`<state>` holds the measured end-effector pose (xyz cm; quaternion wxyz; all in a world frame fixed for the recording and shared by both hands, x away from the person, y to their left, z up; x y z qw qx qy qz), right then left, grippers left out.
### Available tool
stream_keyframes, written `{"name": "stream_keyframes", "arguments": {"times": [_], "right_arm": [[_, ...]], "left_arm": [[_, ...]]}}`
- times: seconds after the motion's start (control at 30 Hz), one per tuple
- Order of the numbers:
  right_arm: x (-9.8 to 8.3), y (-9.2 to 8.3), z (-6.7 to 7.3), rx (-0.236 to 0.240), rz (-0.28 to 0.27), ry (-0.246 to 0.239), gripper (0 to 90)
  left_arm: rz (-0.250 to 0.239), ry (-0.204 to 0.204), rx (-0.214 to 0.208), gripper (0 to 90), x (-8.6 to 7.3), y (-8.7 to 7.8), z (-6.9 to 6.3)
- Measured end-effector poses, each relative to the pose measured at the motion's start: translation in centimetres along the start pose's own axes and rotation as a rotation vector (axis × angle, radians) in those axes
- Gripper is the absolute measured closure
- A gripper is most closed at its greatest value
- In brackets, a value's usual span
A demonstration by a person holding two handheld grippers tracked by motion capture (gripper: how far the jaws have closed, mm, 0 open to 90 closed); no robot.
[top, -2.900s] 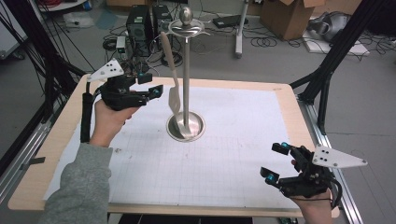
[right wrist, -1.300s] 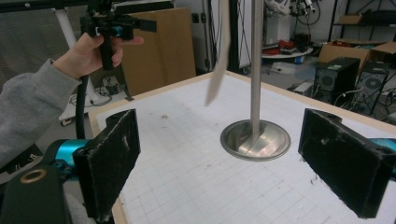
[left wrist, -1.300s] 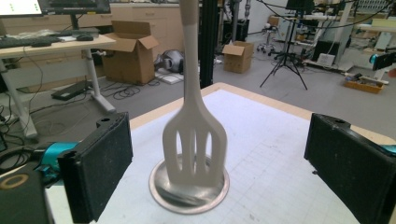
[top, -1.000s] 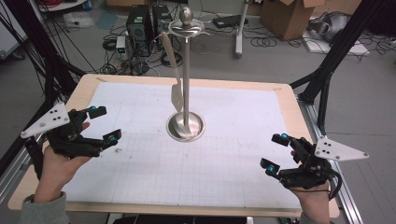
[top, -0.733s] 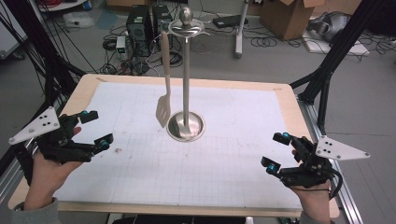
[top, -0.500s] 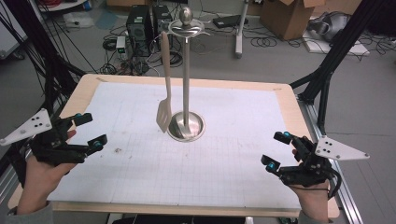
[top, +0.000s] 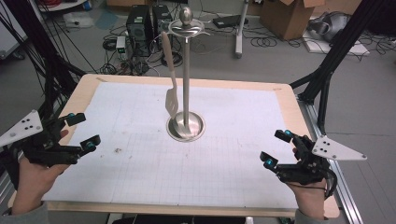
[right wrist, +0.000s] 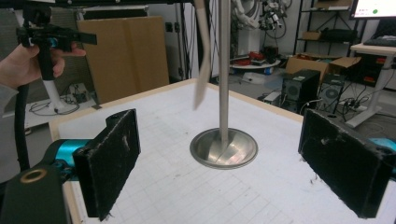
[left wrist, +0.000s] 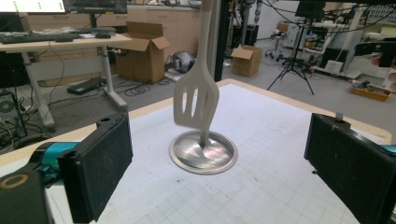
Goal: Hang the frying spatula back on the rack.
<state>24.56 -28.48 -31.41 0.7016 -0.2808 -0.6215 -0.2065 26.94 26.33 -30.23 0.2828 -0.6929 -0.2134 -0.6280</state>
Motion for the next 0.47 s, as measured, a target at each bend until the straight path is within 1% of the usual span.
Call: {"name": "stream_keyframes", "arguments": {"times": [0.13,0.17,0.23,0.3,0.33,0.4,0.43,0.47], "right_arm": [[0.16,-0.43,-0.08,-0.008,-0.017,-0.003,11.6],[0.2,-0.55,-0.06,-0.012,-0.016,0.003,11.7],[0.27,-0.73,-0.19,-0.014,-0.023,-0.006,11.7],[0.25,-0.84,-0.3,-0.017,-0.021,-0.004,11.7],[0.22,-0.92,-0.3,-0.021,-0.02,0.009,11.7],[0.24,-1.02,-0.42,-0.025,-0.028,0.0,11.7],[0.32,-0.99,-0.46,-0.023,-0.042,-0.009,11.7],[0.35,-1.03,-0.42,-0.02,-0.042,-0.005,11.7]], "left_arm": [[0.019,0.017,-0.007,8.3,-0.11,0.18,-0.22],[0.016,0.016,-0.016,8.3,-0.14,0.23,-0.24],[0.015,0.009,-0.016,8.3,-0.19,0.27,-0.15],[0.016,0.001,-0.014,8.3,-0.29,0.28,0.01],[0.015,-0.007,-0.015,8.3,-0.34,0.3,0.1],[0.021,-0.014,-0.005,8.3,-0.45,0.33,0.25],[0.022,-0.013,-0.004,8.3,-0.48,0.32,0.26],[0.022,-0.013,-0.004,8.3,-0.49,0.31,0.25]]}}
Point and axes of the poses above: each handheld gripper's, and its own axes: y roughly forward along the jaws, x roughly out of its top, z roughly to its left, the point moved 4 cm from there along y, roughly forward along the jaws, and after that the axes turned 1 degree about -x, right-handed, at the moved point
